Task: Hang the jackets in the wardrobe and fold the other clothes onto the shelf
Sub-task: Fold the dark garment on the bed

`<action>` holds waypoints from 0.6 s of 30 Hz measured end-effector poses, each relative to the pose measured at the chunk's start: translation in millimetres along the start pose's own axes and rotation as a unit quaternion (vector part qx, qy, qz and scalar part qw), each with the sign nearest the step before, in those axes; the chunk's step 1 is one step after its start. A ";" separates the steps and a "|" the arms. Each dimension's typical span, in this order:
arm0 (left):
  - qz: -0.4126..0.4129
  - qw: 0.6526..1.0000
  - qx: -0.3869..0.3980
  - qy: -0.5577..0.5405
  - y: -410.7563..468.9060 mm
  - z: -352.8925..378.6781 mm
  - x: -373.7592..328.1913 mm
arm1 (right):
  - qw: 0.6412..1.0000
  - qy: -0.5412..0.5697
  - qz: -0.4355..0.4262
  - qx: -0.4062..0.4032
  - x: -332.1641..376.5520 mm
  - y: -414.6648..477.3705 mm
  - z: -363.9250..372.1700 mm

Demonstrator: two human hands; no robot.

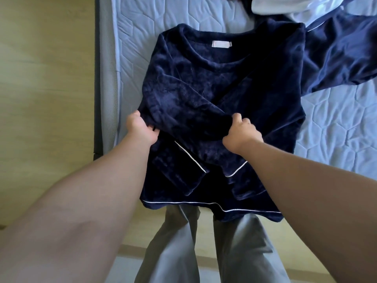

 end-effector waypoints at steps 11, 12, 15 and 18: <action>-0.013 0.982 -0.064 0.176 19.6 -6.0 -10.3 | 0.991 -0.028 0.127 0.036 -60.4 -1.0 10.6; -0.011 0.963 -0.085 0.255 18.1 -5.6 -14.8 | 0.992 -0.042 0.112 0.036 -61.6 -0.7 12.2; 0.071 0.834 -0.222 0.500 7.0 1.3 -39.9 | 0.992 -0.070 0.097 0.039 -68.4 -5.5 14.3; 0.304 0.659 -0.282 0.627 -21.7 51.4 -71.4 | 0.991 -0.070 0.099 0.050 -76.3 -9.9 15.2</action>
Point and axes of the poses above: each hand's wrist, its own y-axis towards the middle knuckle, its own z-axis out of the palm, x = y × z, the point moved 6 cm from there along y, towards the middle knuckle, and after that the axes turned 13 degrees about y, right-handed, at the moved point
